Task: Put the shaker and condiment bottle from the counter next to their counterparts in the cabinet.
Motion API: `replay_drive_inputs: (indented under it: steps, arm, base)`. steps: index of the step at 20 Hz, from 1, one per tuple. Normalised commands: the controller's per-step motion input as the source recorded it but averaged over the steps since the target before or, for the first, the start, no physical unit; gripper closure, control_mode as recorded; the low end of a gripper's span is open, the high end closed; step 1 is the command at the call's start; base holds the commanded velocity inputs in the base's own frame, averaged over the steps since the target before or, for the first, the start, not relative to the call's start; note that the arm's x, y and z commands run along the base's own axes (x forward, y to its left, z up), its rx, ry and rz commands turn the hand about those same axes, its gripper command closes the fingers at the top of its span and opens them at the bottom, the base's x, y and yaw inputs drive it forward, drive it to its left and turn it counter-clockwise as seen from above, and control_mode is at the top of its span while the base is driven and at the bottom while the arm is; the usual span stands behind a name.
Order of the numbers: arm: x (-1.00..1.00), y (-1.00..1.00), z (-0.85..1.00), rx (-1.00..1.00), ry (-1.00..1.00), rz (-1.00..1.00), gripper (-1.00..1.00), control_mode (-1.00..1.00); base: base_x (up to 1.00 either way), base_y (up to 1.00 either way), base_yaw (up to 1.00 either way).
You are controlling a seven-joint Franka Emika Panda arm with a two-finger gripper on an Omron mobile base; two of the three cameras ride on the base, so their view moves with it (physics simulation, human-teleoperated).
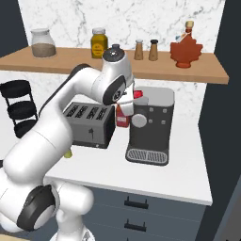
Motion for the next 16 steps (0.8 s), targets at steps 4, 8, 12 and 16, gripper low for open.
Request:
replay_drive_inputs:
  steps: [4,8,12,16]
  arm:
    - [-0.09,-0.05,0.58,0.0,0.0,-0.01,1.0,-1.0]
    - [-0.01,-0.09,0.57,0.0,-0.01,0.0,1.0,-1.0]
    - [0.0,-0.1,0.53,0.0,0.0,0.0,1.0,-1.0]
    - [0.03,-0.12,0.49,0.0,0.0,-0.01,1.0,-1.0]
  base:
    - [0.0,0.0,0.0]
    - [0.0,0.0,0.0]
    - [0.0,0.0,0.0]
    - [0.0,0.0,0.0]
